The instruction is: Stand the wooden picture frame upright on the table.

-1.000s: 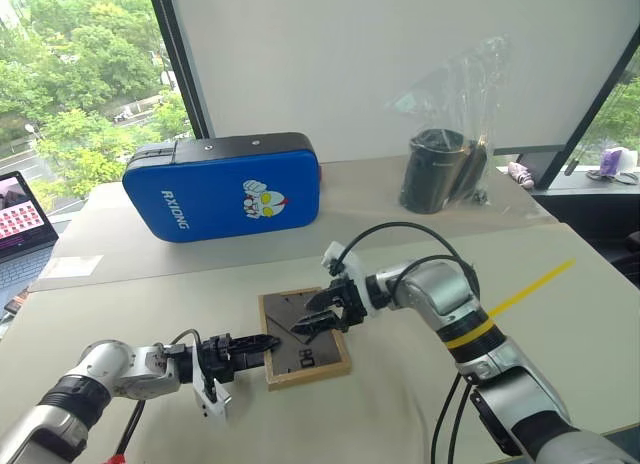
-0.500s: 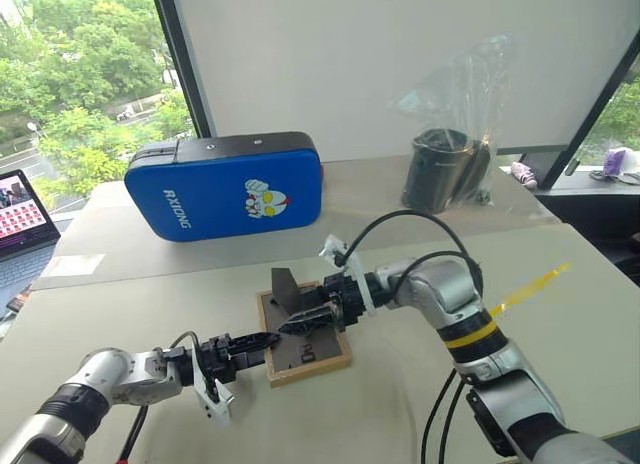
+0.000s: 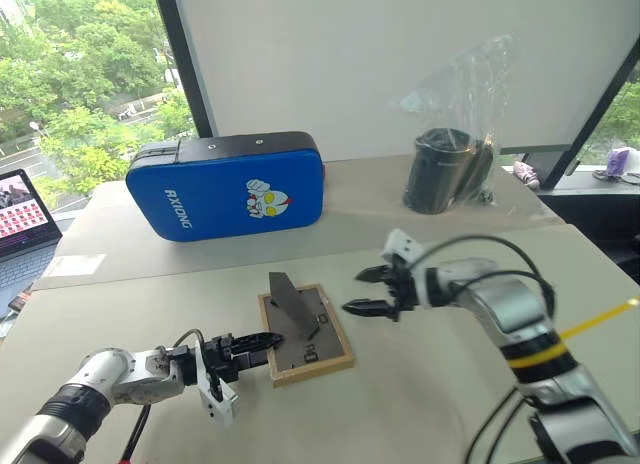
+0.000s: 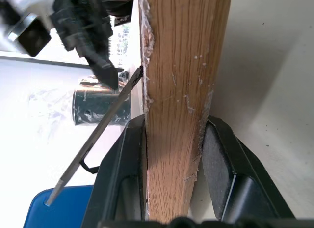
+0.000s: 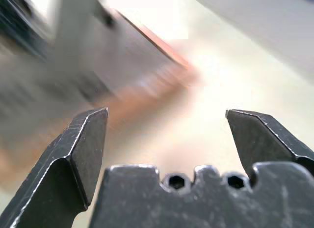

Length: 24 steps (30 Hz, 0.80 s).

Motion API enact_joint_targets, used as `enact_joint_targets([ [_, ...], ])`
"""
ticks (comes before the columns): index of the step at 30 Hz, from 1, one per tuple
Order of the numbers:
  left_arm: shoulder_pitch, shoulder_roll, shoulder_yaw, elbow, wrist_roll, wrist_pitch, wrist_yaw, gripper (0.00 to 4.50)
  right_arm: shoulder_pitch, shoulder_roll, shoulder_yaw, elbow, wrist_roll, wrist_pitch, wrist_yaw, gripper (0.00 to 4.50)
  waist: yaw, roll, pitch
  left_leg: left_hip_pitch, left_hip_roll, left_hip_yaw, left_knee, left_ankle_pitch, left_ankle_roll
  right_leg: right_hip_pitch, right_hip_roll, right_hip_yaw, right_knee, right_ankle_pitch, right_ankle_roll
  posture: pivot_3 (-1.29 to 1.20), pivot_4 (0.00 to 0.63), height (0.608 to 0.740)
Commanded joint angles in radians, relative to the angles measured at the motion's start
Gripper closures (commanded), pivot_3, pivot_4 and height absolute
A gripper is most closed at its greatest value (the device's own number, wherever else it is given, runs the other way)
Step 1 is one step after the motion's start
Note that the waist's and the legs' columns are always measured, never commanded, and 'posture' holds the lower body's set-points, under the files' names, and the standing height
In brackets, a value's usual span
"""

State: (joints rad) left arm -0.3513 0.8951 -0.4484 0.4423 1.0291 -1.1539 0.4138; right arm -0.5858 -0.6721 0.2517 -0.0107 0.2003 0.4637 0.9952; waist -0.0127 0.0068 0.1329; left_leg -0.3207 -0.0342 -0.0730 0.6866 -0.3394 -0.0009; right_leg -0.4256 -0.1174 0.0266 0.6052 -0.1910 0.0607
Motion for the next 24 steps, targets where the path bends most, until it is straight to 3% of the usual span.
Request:
enact_joint_targets([
  [1, 0.034, -0.012, -0.046, 0.023, 0.018, -0.002, -0.048, 3.38, 0.095, -0.08, 0.071, -0.06, -0.26, -0.511, -0.082, 0.05, 0.0, 0.0, 0.0, 0.0, 0.0, 0.0, -0.001, 0.0, 0.0, 0.0, 0.0, 0.0, -0.001, 0.0, 0.0, 0.0, 0.15, 0.74],
  [3, 0.032, -0.011, -0.042, 0.022, 0.008, -0.006, -0.057, 3.38, 0.146, -0.113, 0.138, -0.048, -0.448, -0.806, -0.183, 0.05, 0.001, 0.0, 0.0, 0.001, 0.0, 0.001, -0.001, 0.0, 0.0, 0.001, 0.0, 0.0, -0.008, 0.0, 0.001, 0.0, 0.15, 0.74],
  [6, 0.027, -0.009, -0.033, 0.017, -0.024, -0.019, -0.078, 3.38, 0.149, -0.062, 0.16, -0.028, -0.586, -1.012, -0.34, 0.05, -0.005, -0.001, 0.0, 0.002, 0.0, 0.003, -0.001, 0.001, -0.002, 0.002, 0.0, 0.0, -0.01, -0.001, 0.001, 0.0, 0.15, 0.74],
  [12, 0.021, -0.013, -0.015, 0.028, -0.217, -0.085, -0.172, 3.38, 0.118, 0.024, 0.153, 0.0, -0.746, -1.174, -0.519, 0.05, -0.001, -0.007, 0.004, 0.002, 0.001, 0.003, -0.001, 0.002, -0.003, 0.002, 0.0, 0.001, -0.009, 0.0, 0.0, 0.0, 0.15, 0.74],
  [17, 0.029, -0.015, 0.0, 0.033, -0.285, -0.099, -0.247, 3.38, 0.126, 0.032, 0.149, 0.006, -0.768, -1.204, -0.537, 0.05, -0.001, -0.012, 0.006, -0.001, 0.0, 0.003, -0.003, 0.004, -0.006, 0.001, 0.0, 0.001, -0.01, 0.0, 0.0, 0.0, 0.15, 0.74],
  [21, 0.036, -0.02, 0.015, 0.039, -0.295, -0.099, -0.279, 3.38, 0.146, 0.031, 0.137, -0.013, -0.765, -1.213, -0.55, 0.92, 0.0, -0.013, 0.007, -0.001, 0.0, 0.003, -0.006, 0.003, -0.006, 0.001, 0.0, 0.0, -0.011, 0.0, 0.0, 0.0, 0.15, 0.74],
  [24, 0.043, -0.025, 0.028, 0.05, -0.291, -0.1, -0.291, 3.38, 0.161, 0.036, 0.125, -0.039, -0.765, -1.212, -0.558, 2.04, -0.001, -0.014, 0.008, -0.001, 0.0, 0.003, -0.007, 0.003, -0.006, 0.001, 0.0, 0.0, -0.011, 0.0, 0.0, 0.0, 0.15, 0.74],
])
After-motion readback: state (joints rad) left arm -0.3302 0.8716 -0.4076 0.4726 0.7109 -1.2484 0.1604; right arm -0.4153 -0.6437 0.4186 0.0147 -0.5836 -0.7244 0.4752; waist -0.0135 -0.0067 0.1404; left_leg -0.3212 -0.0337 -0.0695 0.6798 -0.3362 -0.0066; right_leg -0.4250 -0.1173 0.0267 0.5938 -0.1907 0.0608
